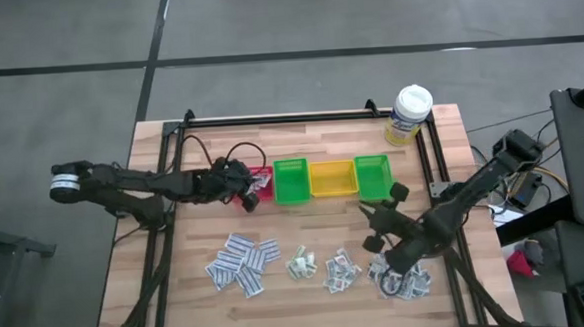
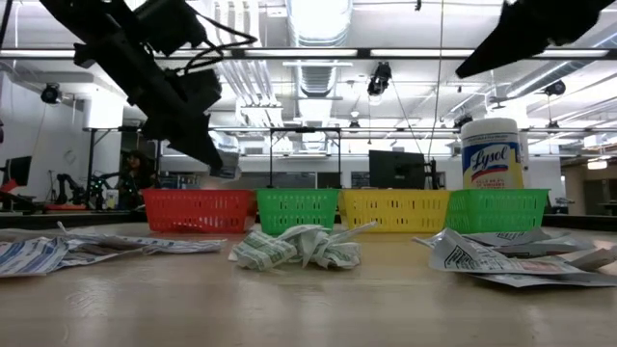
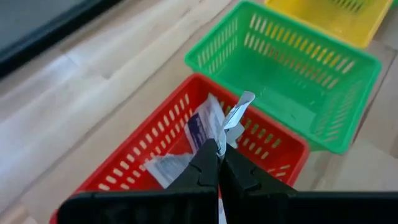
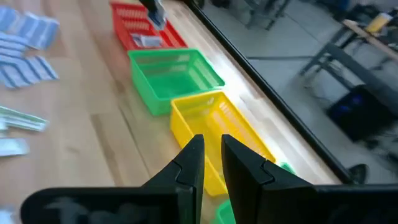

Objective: Pick & Place First Aid Supplies
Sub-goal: Put the alcohol pad into the red basket

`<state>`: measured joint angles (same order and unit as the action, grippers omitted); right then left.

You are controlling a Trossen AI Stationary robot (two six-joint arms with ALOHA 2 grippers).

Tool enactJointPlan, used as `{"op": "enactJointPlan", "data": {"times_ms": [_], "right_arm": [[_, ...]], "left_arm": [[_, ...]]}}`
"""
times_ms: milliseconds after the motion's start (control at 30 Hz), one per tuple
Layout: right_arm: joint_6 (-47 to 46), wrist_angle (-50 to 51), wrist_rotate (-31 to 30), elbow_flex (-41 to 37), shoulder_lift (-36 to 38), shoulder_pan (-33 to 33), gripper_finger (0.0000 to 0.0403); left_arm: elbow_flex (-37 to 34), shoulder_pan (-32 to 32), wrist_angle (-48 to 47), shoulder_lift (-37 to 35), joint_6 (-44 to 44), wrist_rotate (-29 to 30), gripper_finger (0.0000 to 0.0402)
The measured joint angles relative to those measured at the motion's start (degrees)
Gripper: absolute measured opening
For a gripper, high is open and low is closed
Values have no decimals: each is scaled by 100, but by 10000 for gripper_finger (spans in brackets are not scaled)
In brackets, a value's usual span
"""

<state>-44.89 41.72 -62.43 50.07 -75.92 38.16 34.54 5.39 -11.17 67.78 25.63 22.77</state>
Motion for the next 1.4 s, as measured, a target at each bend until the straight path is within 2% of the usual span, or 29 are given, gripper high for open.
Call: {"op": "enactJointPlan", "data": {"times_ms": [233, 500, 1033, 1400], "right_arm": [[520, -920, 3, -661, 839, 282, 47], [611, -1090, 203, -1113, 1498, 554, 47], [914, -1113, 304, -1473, 2561, 587, 44], [902, -1117, 295, -1473, 2665, 585, 50]], "left_arm": [[4, 404, -82, 32, 295, -710, 0], [4, 787, -485, 34, 593, -1260, 0], [-2, 1122, -547, 45, 739, -1673, 0], [-7, 1139, -561, 45, 640, -1675, 0]]}}
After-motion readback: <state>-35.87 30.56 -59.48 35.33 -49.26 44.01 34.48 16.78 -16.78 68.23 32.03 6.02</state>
